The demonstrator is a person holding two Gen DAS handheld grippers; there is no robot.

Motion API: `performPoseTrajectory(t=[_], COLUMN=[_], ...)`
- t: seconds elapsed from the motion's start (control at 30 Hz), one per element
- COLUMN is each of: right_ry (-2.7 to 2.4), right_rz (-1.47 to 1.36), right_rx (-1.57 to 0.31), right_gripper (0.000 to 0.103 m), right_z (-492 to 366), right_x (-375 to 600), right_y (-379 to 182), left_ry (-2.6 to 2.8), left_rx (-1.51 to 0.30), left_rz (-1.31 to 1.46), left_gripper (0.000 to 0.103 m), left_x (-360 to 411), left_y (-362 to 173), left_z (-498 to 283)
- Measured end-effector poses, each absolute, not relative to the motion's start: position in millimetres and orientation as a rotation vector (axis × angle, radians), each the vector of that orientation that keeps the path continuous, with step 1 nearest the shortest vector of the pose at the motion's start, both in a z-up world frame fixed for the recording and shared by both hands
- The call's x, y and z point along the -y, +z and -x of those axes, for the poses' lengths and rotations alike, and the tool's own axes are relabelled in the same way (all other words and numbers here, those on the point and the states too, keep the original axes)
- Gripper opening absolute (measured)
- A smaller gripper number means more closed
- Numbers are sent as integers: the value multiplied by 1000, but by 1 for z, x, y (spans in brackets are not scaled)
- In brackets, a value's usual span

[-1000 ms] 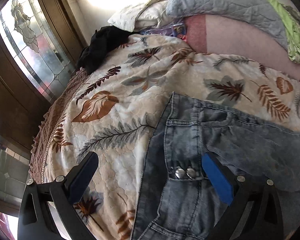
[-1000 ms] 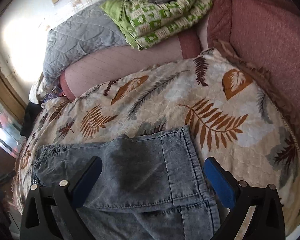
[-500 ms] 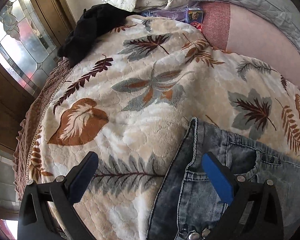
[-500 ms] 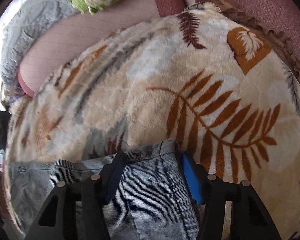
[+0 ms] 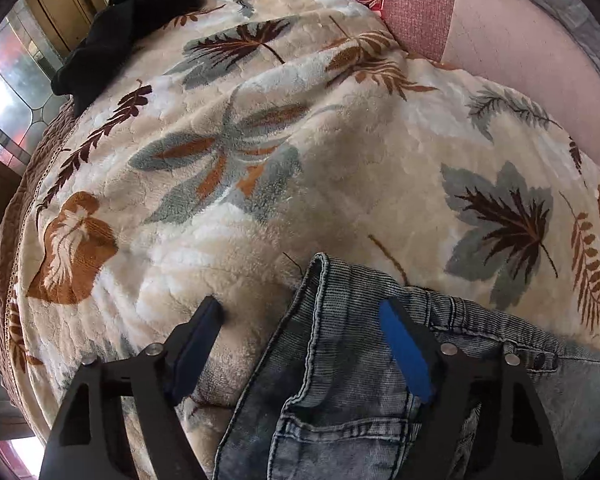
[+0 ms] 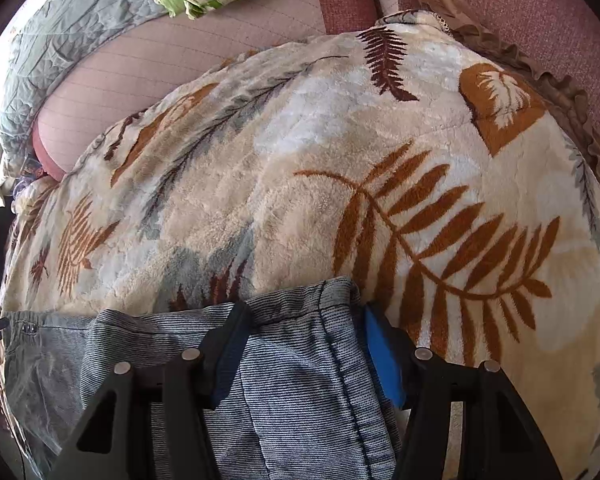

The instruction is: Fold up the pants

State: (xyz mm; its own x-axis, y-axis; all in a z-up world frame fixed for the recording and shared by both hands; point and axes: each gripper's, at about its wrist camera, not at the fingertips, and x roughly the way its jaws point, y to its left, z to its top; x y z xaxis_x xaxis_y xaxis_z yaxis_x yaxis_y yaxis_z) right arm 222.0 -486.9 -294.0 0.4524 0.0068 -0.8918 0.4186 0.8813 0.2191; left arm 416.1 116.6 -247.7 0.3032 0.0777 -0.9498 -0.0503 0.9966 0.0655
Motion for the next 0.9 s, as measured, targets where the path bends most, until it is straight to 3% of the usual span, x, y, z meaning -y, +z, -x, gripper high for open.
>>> performPoseTrajectory(t=[0.07, 0.13, 0.17, 0.23, 0.3, 0.57, 0.63, 0.7, 0.9], right_ry=[-264, -263, -268, -255, -227, -178, -170, -173, -187], right_rz=[-448, -447, -433, -415, -419, -389, -395, -406, -463], right_rx=[-1079, -1076, -1073, -1062, -1055, -996, -964, -936, -940], right_gripper=[61, 57, 53, 23, 18, 16, 16, 16, 16], right_z=[-222, -223, -223, -222, -221, -212, -204, -198, -194], right_x=[487, 486, 484, 482, 478, 464, 466, 471, 489], right_y=[-294, -294, -293, -289, -284, -251, -239, -230, -232], left_ry=[97, 103, 113, 118, 114, 61, 43, 34, -51], left_rx=[-1262, -1264, -1263, -1251, -1241, -1182, -1164, -1146, -1118], left_rz=[-41, -46, -47, -41, -50, -34, -28, -35, -30], left_gripper=[76, 69, 61, 56, 48, 37, 30, 8, 8], left_x=[-113, -112, -113, -115, -117, -121, -124, -125, -108], left_y=[-253, -255, -255, -252, -249, -227, -220, -214, -204], left_z=[-419, -422, -422, -420, -418, -399, -395, -390, -394])
